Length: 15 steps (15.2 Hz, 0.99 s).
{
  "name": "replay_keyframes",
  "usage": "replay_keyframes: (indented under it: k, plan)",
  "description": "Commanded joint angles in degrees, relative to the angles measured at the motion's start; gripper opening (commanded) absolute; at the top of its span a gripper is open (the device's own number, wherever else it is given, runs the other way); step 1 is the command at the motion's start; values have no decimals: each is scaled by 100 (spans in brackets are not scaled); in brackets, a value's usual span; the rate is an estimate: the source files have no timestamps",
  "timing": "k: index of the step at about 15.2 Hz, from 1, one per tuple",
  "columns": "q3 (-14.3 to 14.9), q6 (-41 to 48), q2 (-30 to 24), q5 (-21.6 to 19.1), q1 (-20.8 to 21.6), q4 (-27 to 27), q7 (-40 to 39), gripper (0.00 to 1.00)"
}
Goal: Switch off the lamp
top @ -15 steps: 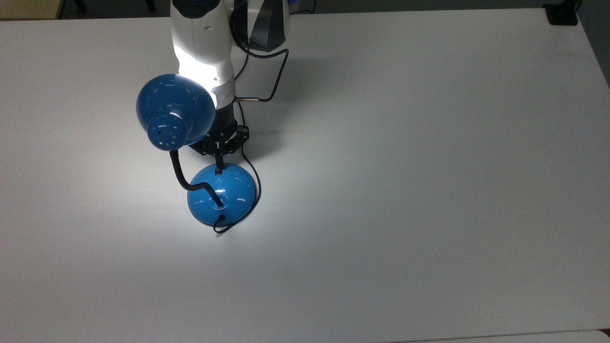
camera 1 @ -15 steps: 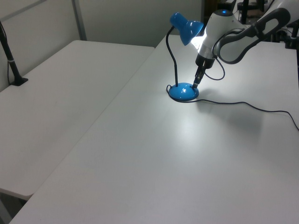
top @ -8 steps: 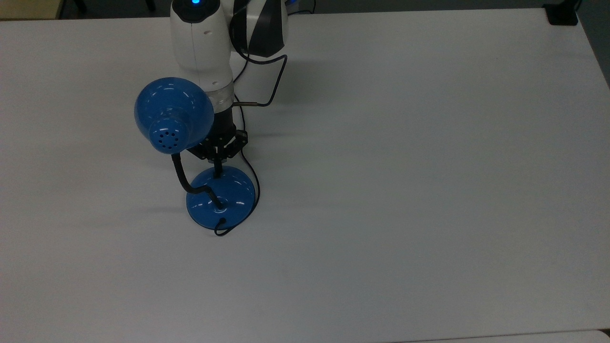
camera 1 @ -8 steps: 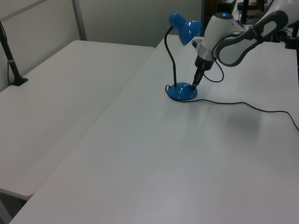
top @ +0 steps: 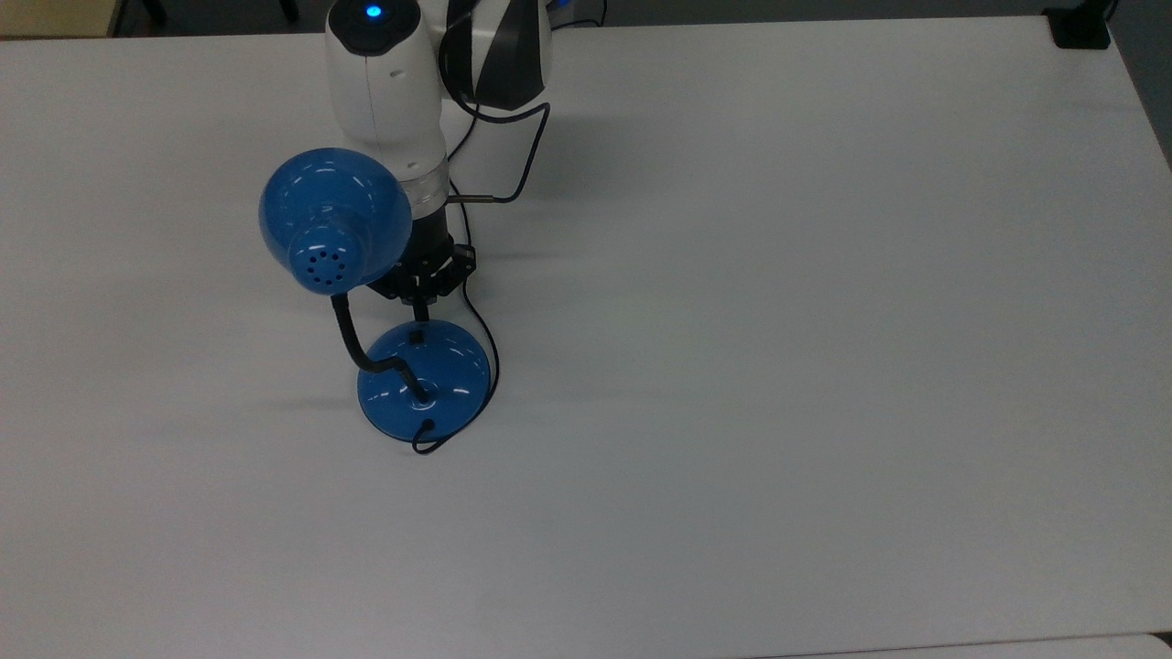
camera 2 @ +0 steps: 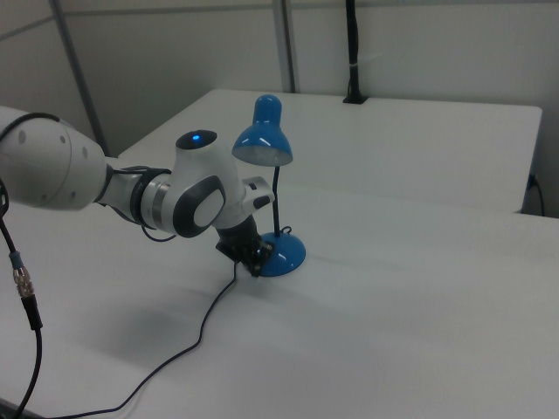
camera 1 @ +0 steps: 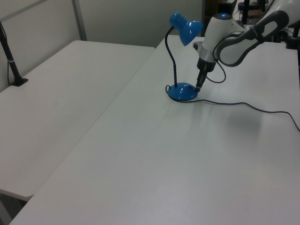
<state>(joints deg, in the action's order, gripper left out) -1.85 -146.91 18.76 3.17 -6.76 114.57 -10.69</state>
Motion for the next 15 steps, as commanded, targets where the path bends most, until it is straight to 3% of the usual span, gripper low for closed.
replay_keyframes:
  k: [1,2,3,4,10,15]
  plan:
    - [62,1082,-380,-18,17,48,-12,2]
    - [62,1399,-503,-9,17,30,-12,15]
    - [62,1767,-722,8,25,30,-38,63]
    - [53,2128,-942,9,43,30,-73,99]
    - [-8,4571,-1620,-26,114,-759,14,100]
    - [-17,4997,-1840,-368,61,-1664,751,100]
